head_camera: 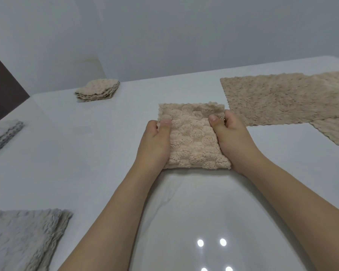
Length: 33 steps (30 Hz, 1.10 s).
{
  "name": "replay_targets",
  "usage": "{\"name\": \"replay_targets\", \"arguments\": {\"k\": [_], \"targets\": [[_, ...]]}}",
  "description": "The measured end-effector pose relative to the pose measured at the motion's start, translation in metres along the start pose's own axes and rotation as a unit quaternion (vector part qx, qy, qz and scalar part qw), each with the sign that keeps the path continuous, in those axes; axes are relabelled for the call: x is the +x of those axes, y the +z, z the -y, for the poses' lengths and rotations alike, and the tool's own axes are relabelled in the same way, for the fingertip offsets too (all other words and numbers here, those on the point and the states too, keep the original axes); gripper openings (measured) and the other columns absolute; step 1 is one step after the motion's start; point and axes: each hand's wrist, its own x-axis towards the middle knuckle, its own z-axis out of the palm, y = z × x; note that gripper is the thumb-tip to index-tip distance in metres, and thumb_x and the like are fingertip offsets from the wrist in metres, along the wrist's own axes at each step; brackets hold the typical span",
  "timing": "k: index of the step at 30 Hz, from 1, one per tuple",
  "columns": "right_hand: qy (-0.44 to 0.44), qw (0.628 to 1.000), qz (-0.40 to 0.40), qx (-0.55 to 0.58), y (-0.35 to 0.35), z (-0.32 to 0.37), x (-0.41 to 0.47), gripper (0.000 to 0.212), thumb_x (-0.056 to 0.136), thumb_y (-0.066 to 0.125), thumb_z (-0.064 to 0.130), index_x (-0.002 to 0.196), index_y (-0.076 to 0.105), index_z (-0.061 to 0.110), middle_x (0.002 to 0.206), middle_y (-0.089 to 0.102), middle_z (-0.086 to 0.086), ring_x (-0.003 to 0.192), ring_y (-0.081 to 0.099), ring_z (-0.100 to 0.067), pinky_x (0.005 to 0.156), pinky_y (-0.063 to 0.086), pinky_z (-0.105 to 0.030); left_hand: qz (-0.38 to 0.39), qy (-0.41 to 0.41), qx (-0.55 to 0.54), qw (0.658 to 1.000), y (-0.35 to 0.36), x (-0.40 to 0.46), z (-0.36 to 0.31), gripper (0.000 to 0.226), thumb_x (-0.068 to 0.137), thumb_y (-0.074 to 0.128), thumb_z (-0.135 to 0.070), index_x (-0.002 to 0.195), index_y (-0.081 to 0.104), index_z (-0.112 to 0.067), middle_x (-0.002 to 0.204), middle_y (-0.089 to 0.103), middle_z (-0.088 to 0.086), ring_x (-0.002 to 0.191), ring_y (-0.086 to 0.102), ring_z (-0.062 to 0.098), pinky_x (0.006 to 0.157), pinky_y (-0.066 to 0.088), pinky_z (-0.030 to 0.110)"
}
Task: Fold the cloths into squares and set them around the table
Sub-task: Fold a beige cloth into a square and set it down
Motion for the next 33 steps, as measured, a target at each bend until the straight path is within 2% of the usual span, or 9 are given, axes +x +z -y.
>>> {"name": "replay_targets", "arguments": {"k": [3,6,9,12,15,17,20,24,33], "targets": [[0.014,0.999,-0.032,-0.017,-0.006,-0.010,0.017,0.032,0.099,0.048,0.036,0.085,0.039,0.009,0.056,0.029,0.003,0.042,0.024,-0.009,0.040,0.022,-0.022,0.020,-0.003,0.033,0.999,0.007,0.023,-0.009,0.033,0.102,0.040,-0.045,0.094,0.049,-0.014,0.091,0.061,0.002,0.083,0.058,0.018,0.077,0.045,0.034],[0.038,0.997,-0.049,-0.051,-0.008,-0.010,0.038,0.039,0.098,0.048,0.040,0.089,0.043,0.002,0.060,0.035,-0.001,0.051,0.033,-0.014,0.050,0.030,-0.027,0.019,0.022,0.084,0.996,0.019,0.039,-0.020,0.024,0.104,0.038,-0.038,0.094,0.041,-0.017,0.079,0.053,-0.005,0.070,0.051,0.012,0.065,0.039,0.034],[0.111,0.992,-0.025,-0.060,-0.021,0.008,0.057,0.047,0.095,0.047,0.047,0.092,0.049,0.000,0.061,0.049,-0.012,0.051,0.049,-0.025,0.052,0.043,-0.032,0.020,0.005,0.106,0.994,0.028,0.046,-0.042,0.024,0.105,0.035,-0.038,0.102,0.042,-0.015,0.079,0.053,-0.007,0.072,0.053,0.013,0.065,0.040,0.035],[0.214,0.976,0.012,-0.039,-0.036,0.031,0.072,0.038,0.100,0.042,0.042,0.103,0.051,0.005,0.063,0.050,-0.007,0.050,0.047,-0.018,0.046,0.036,-0.023,0.024,-0.011,0.133,0.991,0.035,0.046,-0.070,0.023,0.105,0.033,-0.038,0.103,0.041,-0.017,0.079,0.057,-0.003,0.073,0.057,0.015,0.067,0.044,0.036],[0.252,0.965,0.011,-0.067,-0.044,0.047,0.080,0.049,0.100,0.034,0.046,0.131,0.049,0.012,0.117,0.060,-0.007,0.103,0.059,-0.025,0.088,0.049,-0.037,0.032,-0.039,0.152,0.987,0.043,0.045,-0.093,0.023,0.105,0.031,-0.040,0.103,0.039,-0.019,0.081,0.060,0.002,0.076,0.060,0.020,0.067,0.047,0.038],[0.239,0.966,0.015,-0.094,-0.044,0.054,0.085,0.059,0.099,0.027,0.054,0.131,0.049,0.010,0.129,0.056,-0.007,0.120,0.052,-0.029,0.103,0.042,-0.043,0.033,-0.063,0.165,0.984,0.046,0.046,-0.104,0.023,0.105,0.030,-0.041,0.103,0.039,-0.019,0.080,0.061,0.003,0.074,0.060,0.020,0.065,0.047,0.037],[0.214,0.968,0.017,-0.134,-0.041,0.061,0.097,0.046,0.100,0.024,0.052,0.100,0.053,0.017,0.095,0.056,0.001,0.094,0.054,-0.022,0.079,0.044,-0.032,0.024,-0.094,0.174,0.980,0.047,0.055,-0.110,0.024,0.105,0.029,-0.041,0.102,0.038,-0.019,0.080,0.062,0.005,0.072,0.060,0.018,0.064,0.047,0.035],[0.190,0.964,0.013,-0.185,-0.039,0.064,0.110,0.040,0.104,0.027,0.040,0.118,0.048,0.010,0.094,0.054,0.007,0.078,0.049,-0.006,0.065,0.035,-0.021,0.032,-0.110,0.188,0.975,0.050,0.069,-0.100,0.022,0.105,0.028,-0.040,0.100,0.036,-0.021,0.078,0.063,0.010,0.070,0.061,0.024,0.065,0.049,0.042],[0.184,0.957,0.014,-0.224,-0.079,0.061,0.119,0.032,0.104,0.029,0.038,0.107,0.047,0.011,0.079,0.054,0.002,0.067,0.050,-0.008,0.053,0.035,-0.023,0.049,-0.155,0.210,0.964,0.098,0.064,-0.097,0.019,0.105,0.027,-0.040,0.098,0.033,-0.023,0.074,0.061,0.002,0.066,0.060,0.020,0.057,0.042,0.035]]}}
